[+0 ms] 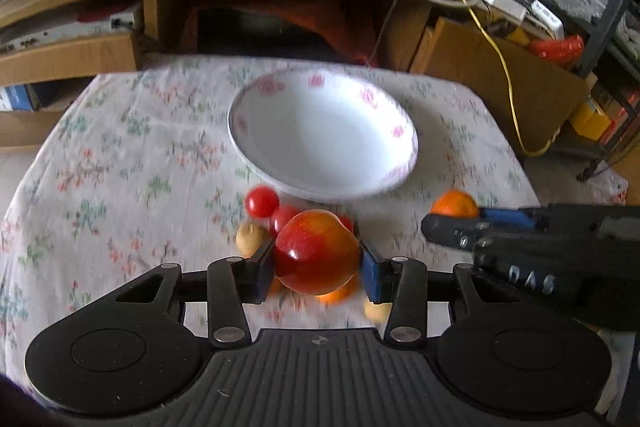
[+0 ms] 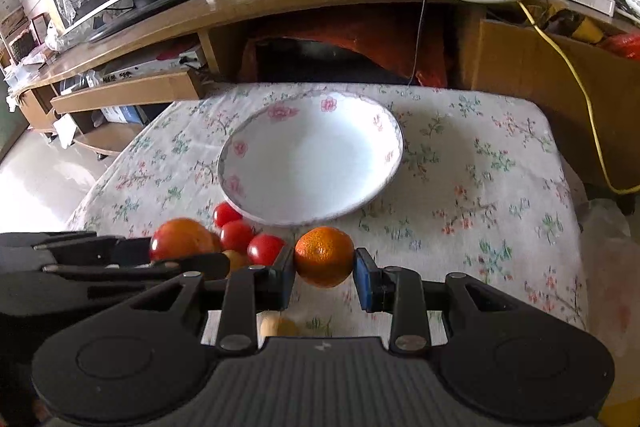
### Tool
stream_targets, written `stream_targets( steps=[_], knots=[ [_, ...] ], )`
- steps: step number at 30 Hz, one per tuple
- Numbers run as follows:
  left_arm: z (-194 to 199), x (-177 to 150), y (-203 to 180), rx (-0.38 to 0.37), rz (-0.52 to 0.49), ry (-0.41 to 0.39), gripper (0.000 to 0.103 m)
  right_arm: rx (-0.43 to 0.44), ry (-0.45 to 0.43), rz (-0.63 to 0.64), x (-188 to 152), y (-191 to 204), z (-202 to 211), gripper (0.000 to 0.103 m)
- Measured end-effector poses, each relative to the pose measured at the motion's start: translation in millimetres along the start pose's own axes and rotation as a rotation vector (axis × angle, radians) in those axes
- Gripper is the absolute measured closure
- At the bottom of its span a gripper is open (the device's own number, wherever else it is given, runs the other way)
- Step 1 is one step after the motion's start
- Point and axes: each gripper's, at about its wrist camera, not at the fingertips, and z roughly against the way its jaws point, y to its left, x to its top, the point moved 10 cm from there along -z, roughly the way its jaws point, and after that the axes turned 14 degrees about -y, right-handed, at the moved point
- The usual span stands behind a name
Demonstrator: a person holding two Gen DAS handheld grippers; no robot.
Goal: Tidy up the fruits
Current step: 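Carry the red tomato and mandarin over the white bowl with both grippers, then open both grippers to drop the tomato and mandarin into the bowl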
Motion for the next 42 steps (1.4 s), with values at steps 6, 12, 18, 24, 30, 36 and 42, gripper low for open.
stream_targets(
  steps=[6,12,18,24,30,36,42],
  knots=[
    [-23,22,4,0.019,0.002,-0.013,0.052,-0.013,-0.011,0.005,19,-8,-25,0.070],
    [-46,29,11,0.037,0.006,0.002,0.052,-0.008,0.003,0.001,29,-17,-56,0.070],
    [-61,29,12,0.054,-0.024,0.013,0.052,-0.013,0.015,0.017,27,-22,-77,0.070],
    [-66,30,14,0.066,-0.023,0.016,0.053,0.002,0.017,0.014,29,-23,-82,0.070],
    [-67,31,15,0.079,-0.020,0.020,0.052,0.007,0.027,0.001,29,-22,-84,0.069],
    [-69,32,17,0.090,-0.015,0.022,0.051,0.022,0.031,-0.016,29,-22,-86,0.068],
    [-67,35,19,0.093,0.005,0.020,0.048,0.028,0.036,-0.040,30,-23,-85,0.068]
  ],
)
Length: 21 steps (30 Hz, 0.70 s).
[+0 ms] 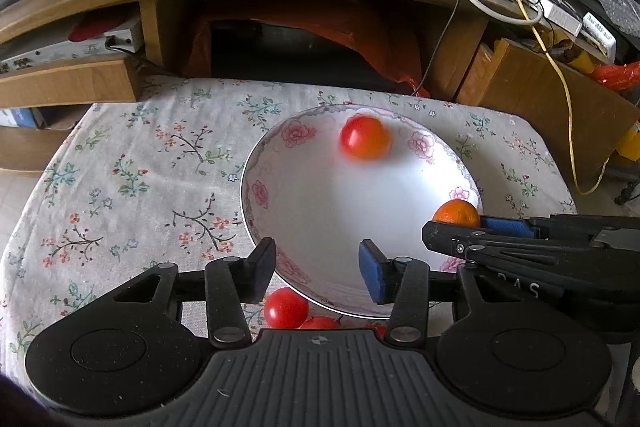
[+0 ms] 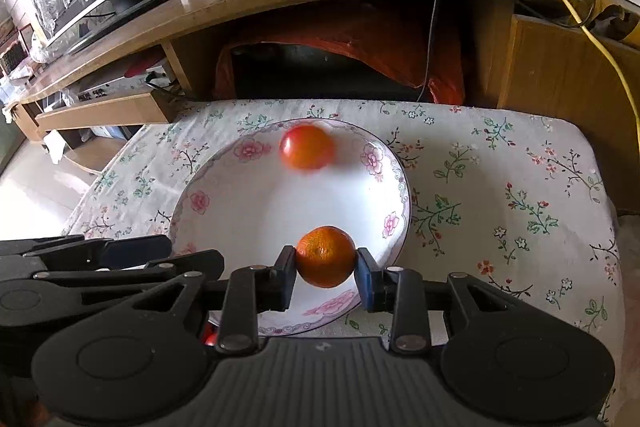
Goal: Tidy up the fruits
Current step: 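Open both grippers to drop the tomato and mandarin into the bowl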
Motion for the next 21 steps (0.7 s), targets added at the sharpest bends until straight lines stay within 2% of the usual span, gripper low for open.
stream_targets(
  steps=[7,21],
  knots=[
    [4.5,3.4,-0.7,0.005,0.001,-0.015,0.044,0.009,-0.010,-0.021,2.2,-0.5,1.6,0.068],
    [7.0,3.0,-2.1,0.012,-0.016,-0.018,0.043,-0.012,-0.018,0.003,1.9,1.2,4.6,0.068]
  ],
)
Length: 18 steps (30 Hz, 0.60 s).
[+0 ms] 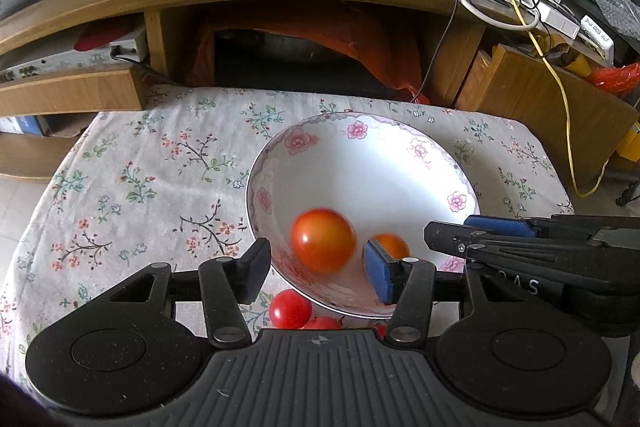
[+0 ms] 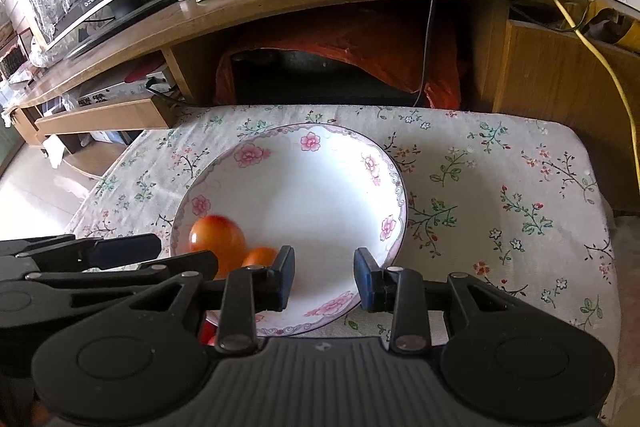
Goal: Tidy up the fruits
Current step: 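Open both grippers to drop the tomato and mandarin into the bowl, then move both grippers back toward the remaining fruits beside the bowl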
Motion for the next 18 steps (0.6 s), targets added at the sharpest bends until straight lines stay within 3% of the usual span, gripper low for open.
stream_targets(
  steps=[18],
  knots=[
    [6.8,-1.7,2.6,0.006,-0.002,0.002,0.044,-0.016,-0.007,0.030,-1.3,6.6,6.9,0.068]
  ],
)
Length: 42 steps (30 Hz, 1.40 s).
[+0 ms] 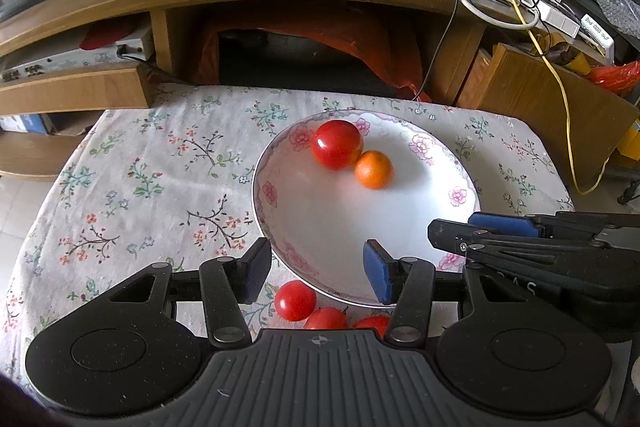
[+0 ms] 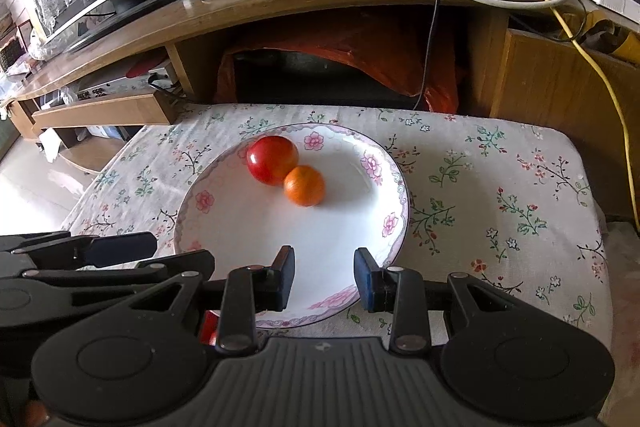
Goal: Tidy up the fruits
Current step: 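Move both grippers back toward the remaining fruits beside the bowl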
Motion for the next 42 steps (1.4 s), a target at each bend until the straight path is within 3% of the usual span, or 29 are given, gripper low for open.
stream_targets(
  steps=[22,42],
  knots=[
    [29,-19,5,-0.025,-0.011,0.025,0.049,0.019,0.014,0.053,-18,22,27,0.068],
    [62,-64,8,-0.058,-0.017,0.097,0.053,0.076,0.096,0.041,-68,42,56,0.070]
  ],
)
